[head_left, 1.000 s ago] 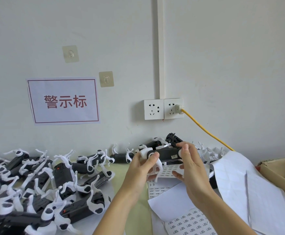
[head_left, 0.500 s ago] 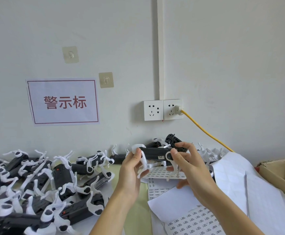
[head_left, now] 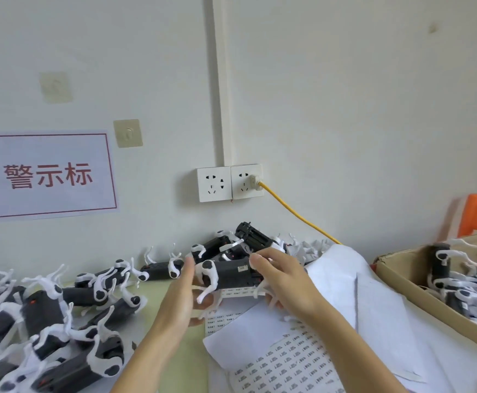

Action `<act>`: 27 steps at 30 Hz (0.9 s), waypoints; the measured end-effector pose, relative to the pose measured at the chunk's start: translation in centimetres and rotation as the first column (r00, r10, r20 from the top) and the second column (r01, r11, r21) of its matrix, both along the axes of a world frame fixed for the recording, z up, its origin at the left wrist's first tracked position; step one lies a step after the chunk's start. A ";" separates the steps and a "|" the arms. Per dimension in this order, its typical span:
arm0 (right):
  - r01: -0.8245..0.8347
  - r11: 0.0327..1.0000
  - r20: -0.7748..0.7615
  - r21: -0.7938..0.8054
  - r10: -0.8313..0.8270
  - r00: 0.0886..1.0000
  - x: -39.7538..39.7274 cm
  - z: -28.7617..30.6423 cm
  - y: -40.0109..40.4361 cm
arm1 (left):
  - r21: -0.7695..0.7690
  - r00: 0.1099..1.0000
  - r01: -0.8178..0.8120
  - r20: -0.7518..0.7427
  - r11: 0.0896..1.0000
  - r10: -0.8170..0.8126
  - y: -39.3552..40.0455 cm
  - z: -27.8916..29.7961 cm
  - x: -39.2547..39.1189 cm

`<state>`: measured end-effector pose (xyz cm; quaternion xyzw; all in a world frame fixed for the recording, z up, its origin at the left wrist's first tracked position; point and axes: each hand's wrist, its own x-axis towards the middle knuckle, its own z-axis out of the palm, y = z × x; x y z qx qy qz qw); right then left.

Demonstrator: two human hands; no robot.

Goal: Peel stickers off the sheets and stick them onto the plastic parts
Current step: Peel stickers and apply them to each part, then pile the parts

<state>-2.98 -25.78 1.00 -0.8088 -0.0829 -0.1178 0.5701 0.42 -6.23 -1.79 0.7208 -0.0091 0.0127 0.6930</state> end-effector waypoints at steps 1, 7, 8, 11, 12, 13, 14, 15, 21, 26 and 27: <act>-0.007 0.998 -0.121 0.060 0.014 0.993 0.0 0.1 -0.7 | -0.003 0.999 -0.044 -0.010 0.999 0.044 0.2 -0.2 0.1; 0.107 0.819 -0.470 0.564 0.212 0.857 -0.4 0.3 -6.4 | -0.005 0.995 -0.096 -0.019 0.995 0.096 0.9 -0.6 0.7; 0.171 0.710 -0.395 0.683 0.162 0.904 -0.5 0.6 -7.7 | 0.002 0.996 -0.086 -0.032 0.996 0.086 0.7 -0.5 0.7; -0.018 0.014 0.018 1.000 0.012 1.000 -1.0 2.1 -11.7 | 0.018 0.998 -0.057 -0.041 0.998 0.057 0.3 -0.4 0.9; -0.174 -0.182 0.165 0.968 -0.063 0.984 -1.4 2.5 -12.9 | 0.014 0.998 -0.055 -0.044 0.998 0.055 0.3 -0.4 0.9; -0.274 -0.279 0.244 0.920 -0.140 0.960 -1.8 2.8 -13.9 | 0.010 0.998 -0.055 -0.044 0.998 0.055 0.1 -0.3 1.0; -0.310 -0.303 0.258 0.901 -0.200 0.945 -2.0 2.8 -14.4 | 0.010 0.997 -0.061 -0.044 0.998 0.061 -0.1 -0.2 1.0; -0.293 -0.290 0.226 0.911 -0.243 0.943 -2.0 2.6 -14.4 | 0.018 0.996 -0.077 -0.040 0.997 0.078 -0.2 -0.2 1.1; 0.074 0.006 -0.072 0.997 -0.180 0.981 -0.8 1.5 -8.7 | 0.287 0.973 -0.219 0.130 0.933 0.188 -0.5 0.5 2.4; 0.126 0.371 -0.098 0.920 -0.092 0.991 -0.1 1.4 -4.9 | 0.758 0.944 -0.289 0.326 0.584 0.044 2.4 2.6 5.7; 0.132 0.432 -0.104 0.892 -0.087 0.991 0.2 1.2 -4.4 | 0.824 0.950 -0.288 0.309 0.488 0.039 3.5 3.1 6.6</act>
